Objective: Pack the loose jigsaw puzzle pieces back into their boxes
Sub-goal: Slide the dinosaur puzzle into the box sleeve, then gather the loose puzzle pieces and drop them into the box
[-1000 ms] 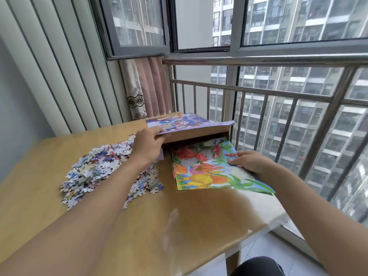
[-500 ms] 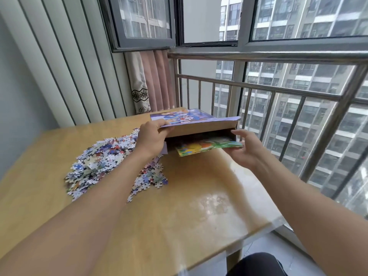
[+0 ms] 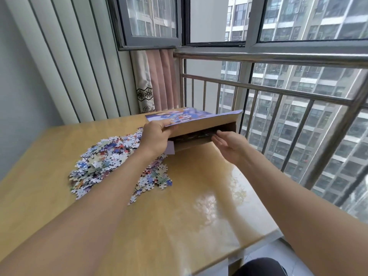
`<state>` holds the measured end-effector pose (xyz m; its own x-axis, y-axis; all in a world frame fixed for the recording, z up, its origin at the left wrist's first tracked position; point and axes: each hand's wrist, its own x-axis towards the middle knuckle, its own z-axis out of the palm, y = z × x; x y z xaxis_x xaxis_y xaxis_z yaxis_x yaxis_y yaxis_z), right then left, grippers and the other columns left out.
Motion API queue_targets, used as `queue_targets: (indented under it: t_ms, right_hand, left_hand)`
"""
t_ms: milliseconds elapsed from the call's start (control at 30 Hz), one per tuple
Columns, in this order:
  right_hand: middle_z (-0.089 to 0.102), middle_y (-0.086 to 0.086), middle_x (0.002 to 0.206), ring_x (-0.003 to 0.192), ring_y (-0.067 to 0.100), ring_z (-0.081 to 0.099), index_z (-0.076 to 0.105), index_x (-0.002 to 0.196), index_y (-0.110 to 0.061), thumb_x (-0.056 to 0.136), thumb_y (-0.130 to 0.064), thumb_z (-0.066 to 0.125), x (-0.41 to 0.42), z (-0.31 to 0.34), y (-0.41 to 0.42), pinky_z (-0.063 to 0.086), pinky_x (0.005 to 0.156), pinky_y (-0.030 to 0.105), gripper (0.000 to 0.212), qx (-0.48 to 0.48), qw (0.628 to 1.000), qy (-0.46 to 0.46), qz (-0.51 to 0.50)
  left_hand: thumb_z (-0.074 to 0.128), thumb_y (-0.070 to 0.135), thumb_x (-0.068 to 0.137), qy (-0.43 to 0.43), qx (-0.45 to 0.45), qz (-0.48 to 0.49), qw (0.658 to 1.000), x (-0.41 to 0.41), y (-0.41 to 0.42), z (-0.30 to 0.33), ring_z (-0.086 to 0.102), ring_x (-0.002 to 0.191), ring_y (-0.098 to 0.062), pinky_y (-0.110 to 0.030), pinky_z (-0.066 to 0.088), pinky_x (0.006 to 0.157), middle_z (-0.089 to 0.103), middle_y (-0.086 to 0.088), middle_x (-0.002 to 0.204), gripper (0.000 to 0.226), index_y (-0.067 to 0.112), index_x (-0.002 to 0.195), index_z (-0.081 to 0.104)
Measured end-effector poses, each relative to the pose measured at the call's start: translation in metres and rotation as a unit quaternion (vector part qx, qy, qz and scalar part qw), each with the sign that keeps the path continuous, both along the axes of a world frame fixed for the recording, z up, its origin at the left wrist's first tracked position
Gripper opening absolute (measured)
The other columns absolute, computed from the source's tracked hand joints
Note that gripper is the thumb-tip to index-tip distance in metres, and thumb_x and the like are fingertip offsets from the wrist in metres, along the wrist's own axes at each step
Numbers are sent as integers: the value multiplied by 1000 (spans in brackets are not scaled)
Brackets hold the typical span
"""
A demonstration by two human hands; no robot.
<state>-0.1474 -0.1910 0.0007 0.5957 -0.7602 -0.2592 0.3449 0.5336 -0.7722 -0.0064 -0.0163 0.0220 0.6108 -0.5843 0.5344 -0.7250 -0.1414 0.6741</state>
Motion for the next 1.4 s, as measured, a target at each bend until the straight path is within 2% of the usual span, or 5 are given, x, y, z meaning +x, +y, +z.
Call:
queue_targets:
  t_ms: [100,400,800,1033,1400]
  right_hand:
    - [59,6,132,125,24,58,52,141,-4,87,15,55,-7,-4,12,54,95,32,57,-310,934,170,47]
    - [65,-4,123,116,25,54,65,125,-30,91,-21,58,-3,-28,29,40,90,39,35,-813,395,426,46]
    - [70,4,94,86,32,64,73,96,-25,87,-14,53,-18,-29,79,49,63,34,24,-746,447,478,123]
    - [75,2,78,67,23,72,76,98,-12,85,-14,70,22,10,166,61,58,34,14,-578,714,242,313]
    - [60,5,122,111,31,58,41,134,-17,52,-64,88,151,-15,172,53,95,46,105,-620,503,506,328]
  left_hand:
    - [66,17,95,30,-17,-2,999,1,1,-3,58,90,-7,4,32,66,69,3,95,22,4,111,75]
    - [68,21,93,73,-2,-82,994,9,13,-7,66,104,-4,-21,51,94,75,6,106,21,13,111,76]
    - [69,8,92,209,42,-165,963,-6,47,-50,70,87,-11,-31,58,80,77,-1,95,15,18,98,78]
    - [68,8,83,71,-42,169,982,34,128,-60,66,91,-7,-29,56,79,71,12,98,27,26,102,72]
    - [43,50,71,169,93,305,933,70,173,-102,33,139,-26,-38,25,116,43,-8,151,84,17,147,42]
